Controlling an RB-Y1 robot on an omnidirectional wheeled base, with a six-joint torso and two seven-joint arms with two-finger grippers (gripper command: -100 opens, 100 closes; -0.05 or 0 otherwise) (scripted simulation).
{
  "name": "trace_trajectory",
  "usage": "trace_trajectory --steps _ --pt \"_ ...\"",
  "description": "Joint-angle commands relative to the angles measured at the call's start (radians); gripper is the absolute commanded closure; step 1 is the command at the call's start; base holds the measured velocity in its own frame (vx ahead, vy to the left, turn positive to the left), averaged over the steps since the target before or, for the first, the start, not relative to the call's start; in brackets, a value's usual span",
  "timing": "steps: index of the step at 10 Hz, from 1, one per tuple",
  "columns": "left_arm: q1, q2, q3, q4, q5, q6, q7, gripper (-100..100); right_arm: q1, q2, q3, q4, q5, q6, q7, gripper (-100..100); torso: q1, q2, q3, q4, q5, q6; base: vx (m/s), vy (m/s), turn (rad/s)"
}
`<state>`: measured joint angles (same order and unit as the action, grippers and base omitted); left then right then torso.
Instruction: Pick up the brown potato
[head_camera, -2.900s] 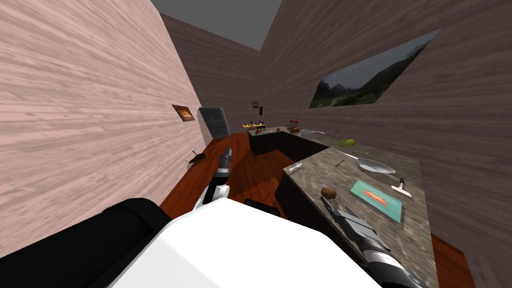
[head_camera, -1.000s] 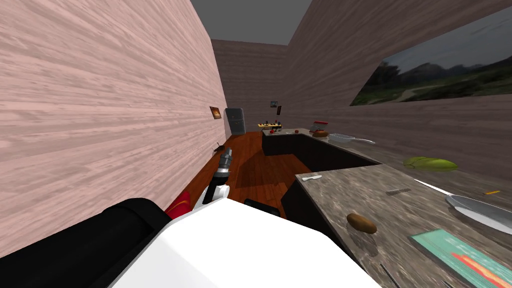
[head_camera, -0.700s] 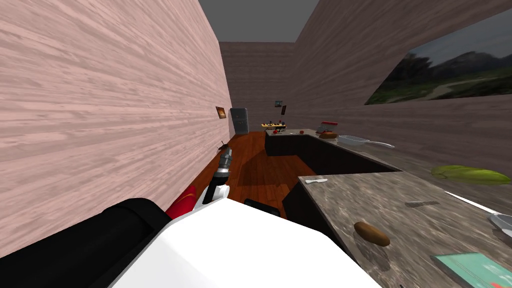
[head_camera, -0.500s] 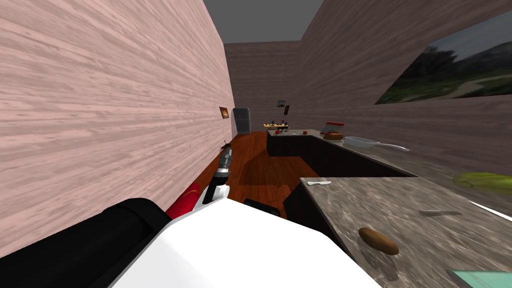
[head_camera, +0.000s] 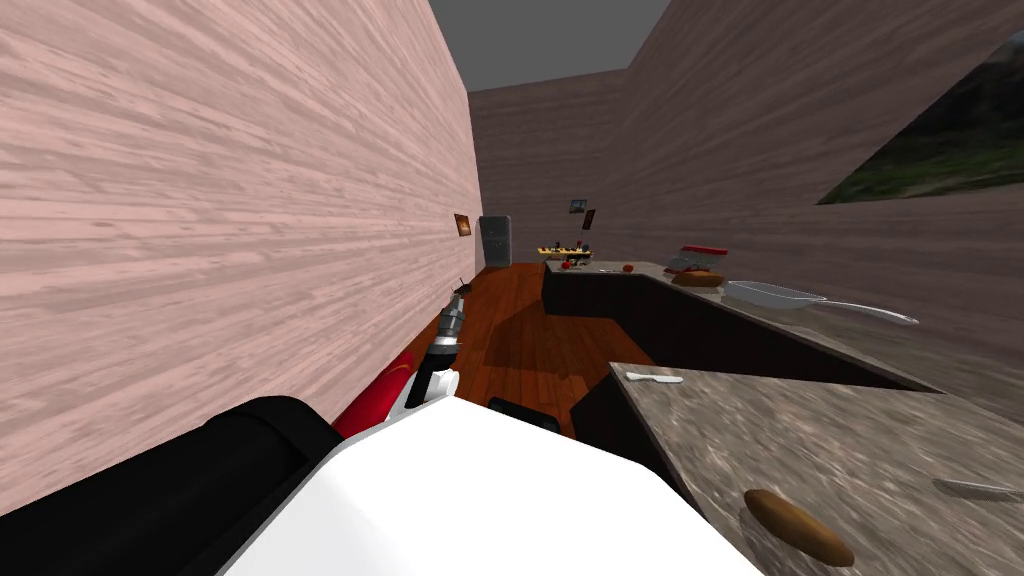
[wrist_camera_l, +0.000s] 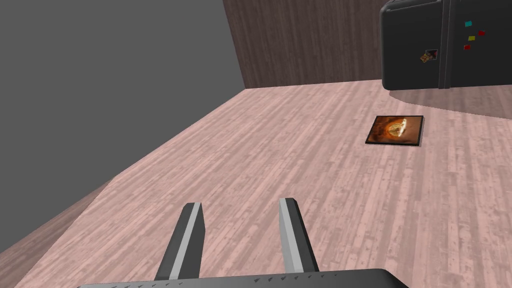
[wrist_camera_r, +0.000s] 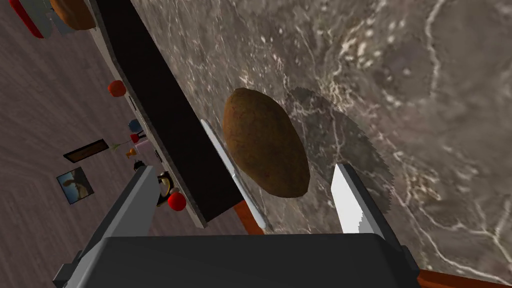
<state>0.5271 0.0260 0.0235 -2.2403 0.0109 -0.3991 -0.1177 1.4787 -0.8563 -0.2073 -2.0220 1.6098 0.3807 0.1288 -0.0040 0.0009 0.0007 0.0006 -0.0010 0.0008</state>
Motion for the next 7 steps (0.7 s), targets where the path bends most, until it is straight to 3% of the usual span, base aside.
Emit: trace_trajectory --steps 1,7 --pt "0.000 0.000 0.000 0.000 0.000 0.000 0.000 0 0.030 -0.028 0.007 0.021 0.048 0.025 0.010 -100 0.000 0.000 0.000 0.000 0.000 0.000 -0.033 -0.041 0.244" --pt "0.000 0.000 0.000 0.000 0.000 0.000 0.000 0 0.120 -0.126 0.064 0.092 0.189 0.092 0.045 -100 0.000 -0.002 -0.001 0.000 0.000 -0.001 -0.022 -0.040 0.288"
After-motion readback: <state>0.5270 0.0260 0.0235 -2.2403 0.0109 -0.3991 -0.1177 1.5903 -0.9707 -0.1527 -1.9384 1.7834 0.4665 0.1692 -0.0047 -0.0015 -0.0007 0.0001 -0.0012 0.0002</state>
